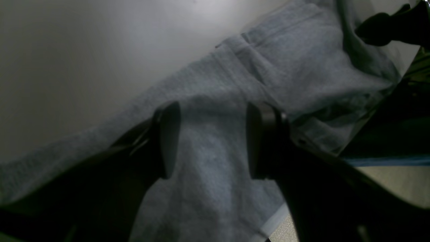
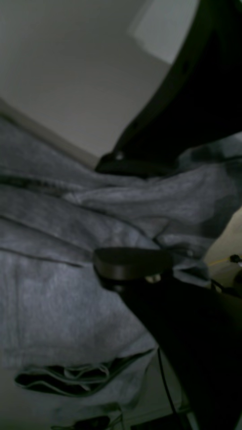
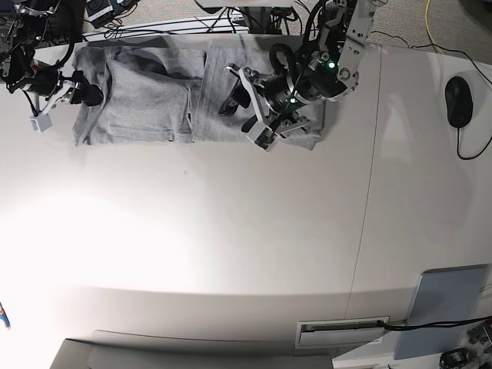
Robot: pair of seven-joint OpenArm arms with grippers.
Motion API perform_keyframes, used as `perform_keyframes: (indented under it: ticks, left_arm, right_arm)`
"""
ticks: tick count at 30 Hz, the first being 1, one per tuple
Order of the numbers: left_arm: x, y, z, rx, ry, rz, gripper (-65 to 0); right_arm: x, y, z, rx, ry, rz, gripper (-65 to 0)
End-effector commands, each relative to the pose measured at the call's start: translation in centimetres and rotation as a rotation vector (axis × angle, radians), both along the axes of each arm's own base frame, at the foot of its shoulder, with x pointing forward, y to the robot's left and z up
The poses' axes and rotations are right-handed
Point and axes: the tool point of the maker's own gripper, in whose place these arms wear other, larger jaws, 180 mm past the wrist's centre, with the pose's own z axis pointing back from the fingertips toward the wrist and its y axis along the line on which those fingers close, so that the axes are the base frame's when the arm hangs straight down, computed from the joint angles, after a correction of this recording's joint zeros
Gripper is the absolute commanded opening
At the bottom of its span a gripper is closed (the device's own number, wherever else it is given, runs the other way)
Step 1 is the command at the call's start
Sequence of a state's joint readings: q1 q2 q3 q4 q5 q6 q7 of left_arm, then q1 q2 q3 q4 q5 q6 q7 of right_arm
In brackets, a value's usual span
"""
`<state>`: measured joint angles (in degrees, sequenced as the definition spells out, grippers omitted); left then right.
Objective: Fold the T-shirt properly
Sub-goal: 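Grasp the other strip end with the right gripper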
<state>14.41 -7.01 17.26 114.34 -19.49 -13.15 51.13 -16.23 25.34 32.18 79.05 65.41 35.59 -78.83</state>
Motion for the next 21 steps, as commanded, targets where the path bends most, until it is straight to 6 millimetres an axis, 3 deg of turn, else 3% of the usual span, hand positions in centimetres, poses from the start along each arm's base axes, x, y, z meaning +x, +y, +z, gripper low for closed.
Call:
perform_keyframes:
  ticks: [1,14,21]
  left_arm:
    - [0.3,-0.4,1.1,-0.03,-0.032,-0.002,-32.6]
    - [0.2,-0.4,1.0,-0.03,-0.026,-0.002,-34.5]
    - [0.2,-0.4,1.0,-0.029,-0.026,-0.003,-34.5]
  right_arm:
    - [-0.3,-0.5,0.1,-0.015,0.022,0.01,-33.4]
    - [0.2,-2.6,1.7,-0.057,-0.001,0.003,-33.4]
    - [0.9,-1.4,2.4,0.026,-0.059,-0.003,-33.4]
